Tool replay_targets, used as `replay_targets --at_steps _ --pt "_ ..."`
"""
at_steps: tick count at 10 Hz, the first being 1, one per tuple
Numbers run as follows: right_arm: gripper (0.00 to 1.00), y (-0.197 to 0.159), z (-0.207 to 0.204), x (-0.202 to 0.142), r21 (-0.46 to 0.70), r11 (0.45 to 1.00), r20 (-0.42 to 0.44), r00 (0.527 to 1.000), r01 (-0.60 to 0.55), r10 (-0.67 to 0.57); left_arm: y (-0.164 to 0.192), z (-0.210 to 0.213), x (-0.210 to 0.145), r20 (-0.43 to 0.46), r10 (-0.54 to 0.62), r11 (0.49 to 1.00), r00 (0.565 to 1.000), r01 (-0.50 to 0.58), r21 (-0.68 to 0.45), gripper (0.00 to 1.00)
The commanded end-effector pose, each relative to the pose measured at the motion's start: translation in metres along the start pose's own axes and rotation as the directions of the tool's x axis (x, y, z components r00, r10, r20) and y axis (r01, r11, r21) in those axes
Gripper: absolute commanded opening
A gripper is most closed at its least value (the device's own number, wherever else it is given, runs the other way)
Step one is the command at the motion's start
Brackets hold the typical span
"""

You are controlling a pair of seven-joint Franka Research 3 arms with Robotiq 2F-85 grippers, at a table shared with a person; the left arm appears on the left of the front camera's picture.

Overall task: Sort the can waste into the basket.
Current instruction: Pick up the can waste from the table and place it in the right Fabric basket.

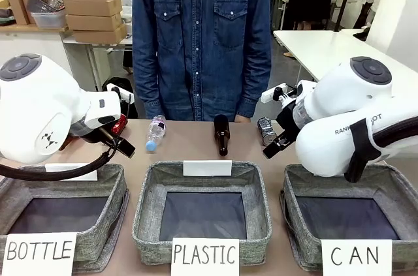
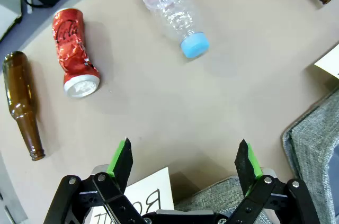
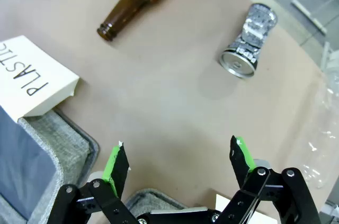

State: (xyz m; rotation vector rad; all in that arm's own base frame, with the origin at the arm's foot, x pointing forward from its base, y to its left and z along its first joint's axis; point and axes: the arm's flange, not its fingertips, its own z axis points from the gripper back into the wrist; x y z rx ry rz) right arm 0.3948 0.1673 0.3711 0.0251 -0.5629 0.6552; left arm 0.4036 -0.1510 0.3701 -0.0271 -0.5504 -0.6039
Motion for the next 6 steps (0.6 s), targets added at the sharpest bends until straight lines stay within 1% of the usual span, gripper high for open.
replay_targets --at_steps 1,3,4,5,6 --pt "1.0 0.0 0.0 0.0 0.0 1.0 0.0 1.0 0.0 0.0 0.0 0.0 0.0 0.0 0.0 1.0 1.0 0.0 0.0 1.0" --pt "1.0 0.0 0.0 0.0 0.0 1.0 0.0 1.0 0.0 0.0 0.0 0.0 0.0 0.0 0.0 1.0 1.0 0.0 0.0 1.0" --pt "1.0 0.0 0.022 0.004 -0.005 0.999 -0.024 0.999 0.049 -0.049 0.001 0.028 0.002 0.018 -0.035 0.999 0.999 0.036 -0.024 1.0" --pt "1.0 -0.003 0.053 0.004 0.001 0.998 -0.022 0.997 0.07 -0.069 0.001 0.063 -0.001 -0.026 -0.052 0.998 0.998 0.051 -0.027 1.0" --pt "1.0 -0.005 0.091 0.0 -0.025 0.998 0.015 0.998 0.064 -0.064 -0.003 0.1 -0.009 0.017 -0.076 0.997 0.997 0.076 -0.008 1.0"
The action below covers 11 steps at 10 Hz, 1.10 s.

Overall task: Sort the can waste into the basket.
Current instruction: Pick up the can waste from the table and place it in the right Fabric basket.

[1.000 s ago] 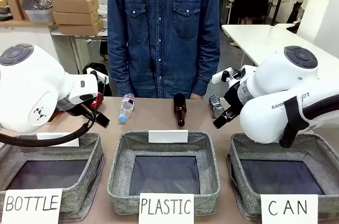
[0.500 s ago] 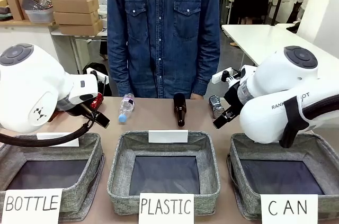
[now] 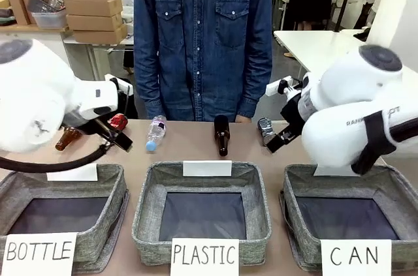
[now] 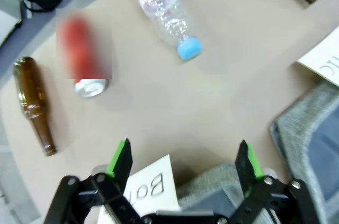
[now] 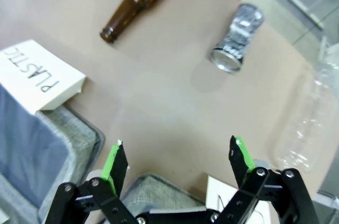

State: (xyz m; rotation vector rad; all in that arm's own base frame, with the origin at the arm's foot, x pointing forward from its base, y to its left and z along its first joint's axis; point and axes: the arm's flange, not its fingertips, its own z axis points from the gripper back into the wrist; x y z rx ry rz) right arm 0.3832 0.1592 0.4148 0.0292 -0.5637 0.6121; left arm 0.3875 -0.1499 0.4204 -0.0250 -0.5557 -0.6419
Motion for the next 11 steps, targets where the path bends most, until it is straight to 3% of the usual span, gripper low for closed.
replay_targets --at_steps 1,3,4,5,6,7,8,9,11 --pt "1.0 0.003 0.084 -0.017 -0.052 0.999 0.091 0.996 -0.007 0.012 -0.014 0.083 -0.032 0.066 -0.06 0.998 0.996 0.058 0.033 1.0" --pt "1.0 0.02 0.135 -0.036 -0.167 0.985 0.232 0.97 -0.033 0.071 -0.049 0.126 -0.049 0.224 -0.091 0.986 0.97 0.057 0.156 1.0" --pt "1.0 -0.003 0.083 0.015 -0.046 0.999 0.114 0.993 -0.009 0.015 -0.007 0.082 0.014 0.086 -0.052 0.998 0.995 0.048 0.043 1.0" --pt "1.0 -0.003 0.083 0.015 -0.046 0.999 0.114 0.993 -0.009 0.015 -0.007 0.082 0.014 0.086 -0.052 0.998 0.995 0.048 0.043 1.0" --pt "1.0 0.002 0.136 0.016 -0.096 0.995 0.197 0.979 -0.029 0.047 -0.022 0.134 0.018 0.166 -0.084 0.993 0.983 0.069 0.096 1.0" --pt "1.0 -0.003 0.138 0.007 0.023 1.0 0.227 0.974 0.001 -0.007 -0.021 0.132 0.016 0.173 -0.155 0.974 0.973 0.18 -0.138 1.0" --pt "1.0 -0.008 0.148 -0.001 0.206 0.975 0.225 0.965 0.085 -0.132 -0.017 0.136 0.012 0.153 -0.157 0.922 0.976 0.2 -0.332 1.0" --pt "1.0 -0.015 0.162 -0.014 0.414 0.891 0.169 0.946 0.185 -0.275 -0.008 0.145 0.004 0.244 -0.15 0.817 0.958 0.259 -0.515 1.0" --pt "1.0 -0.039 0.192 -0.054 0.646 0.708 0.092 0.892 0.285 -0.443 0.022 0.163 -0.026 0.324 -0.066 0.671 0.944 0.282 -0.686 1.0"
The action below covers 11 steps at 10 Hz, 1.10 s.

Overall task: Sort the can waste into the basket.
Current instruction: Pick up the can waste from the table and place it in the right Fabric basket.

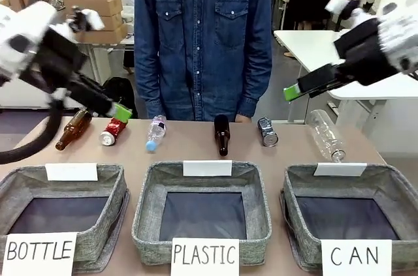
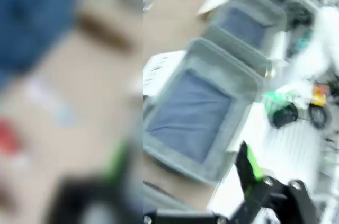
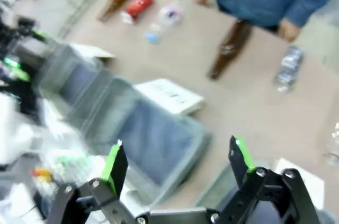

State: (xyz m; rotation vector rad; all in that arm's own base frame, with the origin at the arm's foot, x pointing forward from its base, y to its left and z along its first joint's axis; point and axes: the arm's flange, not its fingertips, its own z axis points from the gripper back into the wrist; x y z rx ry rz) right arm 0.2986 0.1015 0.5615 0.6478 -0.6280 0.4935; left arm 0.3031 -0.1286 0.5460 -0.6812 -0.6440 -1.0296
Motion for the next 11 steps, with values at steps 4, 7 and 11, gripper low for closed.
replay_targets --at_steps 4,7,11 --pt "1.0 -0.101 0.097 -0.089 0.36 0.832 0.086 0.873 0.422 -0.48 0.036 0.126 -0.104 0.352 0.221 0.944 0.909 -0.109 -0.31 1.0" --pt "1.0 -0.175 0.105 -0.122 0.441 0.685 0.091 0.731 0.579 -0.676 0.042 0.166 -0.193 0.605 0.409 0.912 0.683 -0.28 -0.301 1.0" --pt "1.0 -0.194 0.127 -0.125 0.419 0.672 0.091 0.709 0.61 -0.7 0.066 0.213 -0.2 0.59 0.44 0.898 0.677 -0.322 -0.301 1.0"
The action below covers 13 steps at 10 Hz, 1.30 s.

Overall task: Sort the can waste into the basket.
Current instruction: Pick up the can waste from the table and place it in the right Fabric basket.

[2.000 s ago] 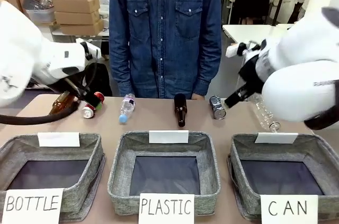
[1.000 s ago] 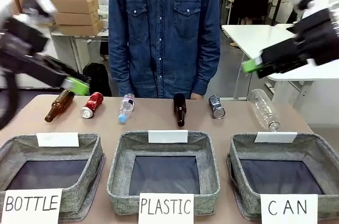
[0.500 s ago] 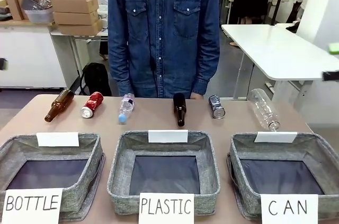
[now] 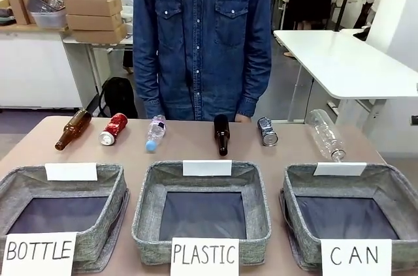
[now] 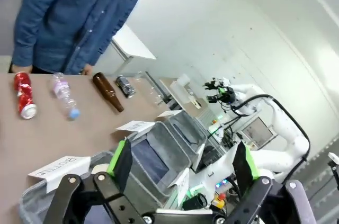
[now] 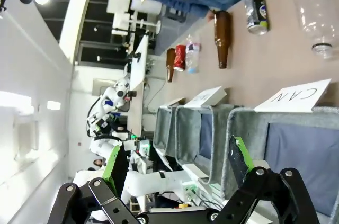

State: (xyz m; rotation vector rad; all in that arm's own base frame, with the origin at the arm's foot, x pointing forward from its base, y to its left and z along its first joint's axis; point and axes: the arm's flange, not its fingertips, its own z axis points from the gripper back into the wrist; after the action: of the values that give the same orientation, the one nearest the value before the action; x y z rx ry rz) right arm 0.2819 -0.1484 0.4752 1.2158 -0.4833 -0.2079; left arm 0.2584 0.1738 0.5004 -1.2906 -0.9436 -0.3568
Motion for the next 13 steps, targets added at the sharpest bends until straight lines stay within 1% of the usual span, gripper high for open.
replay_targets --at_steps 1,7,8,9,10,11,12,13 --pt "1.0 0.005 0.003 -0.002 0.034 0.999 -0.013 1.0 -0.012 0.013 -0.015 -0.007 0.007 -0.014 -0.053 0.998 0.999 0.052 -0.041 1.0" --pt "1.0 0.005 0.003 -0.002 0.034 0.999 -0.013 1.0 -0.012 0.013 -0.015 -0.007 0.007 -0.014 -0.053 0.998 0.999 0.052 -0.041 1.0" --pt "1.0 0.004 0.004 -0.007 0.014 1.0 -0.022 1.0 0.018 -0.018 -0.015 -0.007 0.007 -0.014 -0.053 0.998 0.999 0.052 -0.041 1.0" --pt "1.0 0.02 -0.015 0.008 -0.194 0.977 0.051 0.995 0.09 -0.082 -0.015 -0.007 0.007 -0.014 -0.053 0.998 0.999 0.052 -0.041 1.0" --pt "1.0 0.042 -0.047 0.024 -0.375 0.926 0.035 0.999 0.041 -0.03 -0.015 -0.007 0.007 -0.014 -0.053 0.998 0.999 0.052 -0.041 1.0" --pt "1.0 0.063 -0.088 0.043 -0.494 0.869 0.011 0.999 -0.041 0.053 -0.015 -0.007 0.007 -0.014 -0.053 0.998 0.999 0.052 -0.041 1.0" --pt "1.0 0.078 -0.122 0.057 -0.551 0.828 -0.018 0.993 -0.105 0.114 -0.015 -0.007 0.007 -0.014 -0.053 0.998 0.999 0.052 -0.041 1.0" --pt "1.0 0.085 -0.156 0.068 -0.568 0.814 -0.059 0.993 -0.121 0.106 -0.015 -0.007 0.007 -0.014 -0.053 0.998 0.999 0.052 -0.041 1.0"
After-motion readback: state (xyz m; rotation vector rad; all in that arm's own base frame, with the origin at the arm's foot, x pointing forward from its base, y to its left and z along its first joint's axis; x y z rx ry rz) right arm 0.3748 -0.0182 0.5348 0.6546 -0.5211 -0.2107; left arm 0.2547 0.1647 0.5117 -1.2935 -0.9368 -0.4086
